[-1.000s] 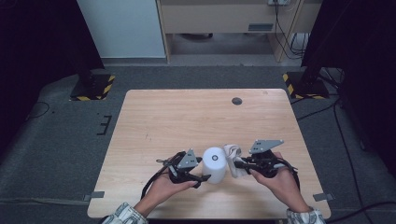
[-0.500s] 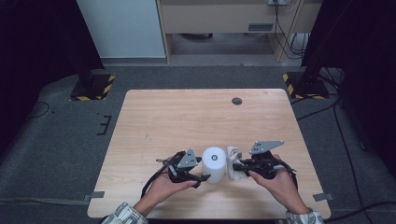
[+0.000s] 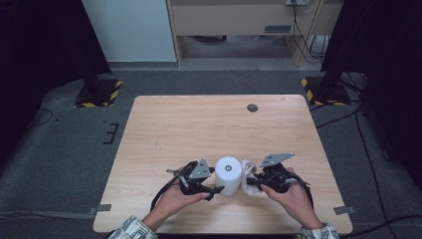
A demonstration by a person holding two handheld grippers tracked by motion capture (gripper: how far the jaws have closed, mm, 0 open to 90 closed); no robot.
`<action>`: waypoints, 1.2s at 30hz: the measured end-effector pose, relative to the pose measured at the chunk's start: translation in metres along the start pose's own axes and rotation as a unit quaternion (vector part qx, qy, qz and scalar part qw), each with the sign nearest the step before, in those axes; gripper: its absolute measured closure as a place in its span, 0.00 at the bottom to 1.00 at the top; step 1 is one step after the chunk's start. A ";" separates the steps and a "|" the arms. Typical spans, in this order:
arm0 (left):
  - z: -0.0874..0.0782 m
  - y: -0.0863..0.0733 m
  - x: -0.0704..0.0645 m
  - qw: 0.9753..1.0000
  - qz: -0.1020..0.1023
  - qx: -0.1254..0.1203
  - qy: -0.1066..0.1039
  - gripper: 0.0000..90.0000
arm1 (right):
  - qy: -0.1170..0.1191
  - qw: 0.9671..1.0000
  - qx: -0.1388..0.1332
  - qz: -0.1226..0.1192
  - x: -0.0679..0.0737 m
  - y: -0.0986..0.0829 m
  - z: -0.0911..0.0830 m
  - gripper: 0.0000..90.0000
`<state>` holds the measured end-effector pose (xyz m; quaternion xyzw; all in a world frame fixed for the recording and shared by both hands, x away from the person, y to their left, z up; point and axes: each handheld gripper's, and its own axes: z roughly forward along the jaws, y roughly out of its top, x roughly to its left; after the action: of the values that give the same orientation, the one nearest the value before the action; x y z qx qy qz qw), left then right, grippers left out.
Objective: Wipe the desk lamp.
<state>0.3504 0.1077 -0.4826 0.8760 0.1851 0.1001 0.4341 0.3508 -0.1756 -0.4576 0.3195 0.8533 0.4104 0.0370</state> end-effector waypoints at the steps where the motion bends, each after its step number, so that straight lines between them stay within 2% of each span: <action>1: 0.000 0.000 0.000 1.000 0.000 -0.001 0.000 0.31 | 0.004 1.000 -0.013 0.001 0.000 0.002 -0.004 0.87; 3: 0.000 0.000 0.000 1.000 -0.001 0.000 0.000 0.31 | 0.006 1.000 -0.019 0.002 0.001 0.002 -0.006 0.87; 7: 0.001 0.000 0.000 1.000 -0.003 -0.001 -0.001 0.31 | 0.001 1.000 0.022 -0.004 0.001 -0.003 0.009 0.87; 11: 0.000 0.000 0.000 1.000 -0.003 -0.001 -0.001 0.31 | -0.005 0.998 0.061 -0.004 -0.001 -0.010 0.022 0.87; 13: 0.000 0.000 0.000 1.000 -0.003 -0.001 -0.001 0.31 | -0.002 0.999 0.052 -0.006 0.000 -0.008 0.018 0.88; 16: 0.000 0.000 0.000 1.000 -0.002 -0.001 -0.002 0.31 | 0.007 1.000 0.003 -0.003 0.001 -0.001 0.002 0.88; 18: 0.000 0.000 0.000 1.000 -0.003 -0.001 -0.002 0.31 | 0.011 1.000 -0.015 -0.002 0.000 0.001 -0.003 0.88; 21: 0.000 0.000 0.000 1.000 -0.004 -0.001 -0.002 0.31 | 0.003 1.000 0.017 -0.005 0.000 -0.005 0.009 0.88; 24: 0.000 0.000 0.000 1.000 0.000 0.001 0.000 0.31 | -0.013 0.998 0.065 -0.013 0.002 -0.011 0.023 0.88; 26: 0.000 0.000 0.000 1.000 -0.002 0.000 -0.001 0.31 | -0.011 0.998 0.065 -0.015 0.003 -0.009 0.021 0.88; 31: 0.000 0.000 0.001 1.000 -0.005 0.000 -0.002 0.31 | -0.002 1.000 0.004 -0.010 0.007 0.001 0.000 0.88; 33: 0.000 0.000 0.000 1.000 -0.002 0.000 -0.001 0.31 | -0.004 1.000 0.010 -0.011 0.007 -0.001 0.004 0.88; 36: 0.001 0.000 0.001 1.000 -0.003 0.000 -0.002 0.31 | -0.007 0.999 0.053 -0.007 0.004 -0.009 0.019 0.88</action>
<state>0.3512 0.1076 -0.4831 0.8756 0.1864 0.0974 0.4348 0.3492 -0.1650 -0.4759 0.3177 0.8758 0.3621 0.0287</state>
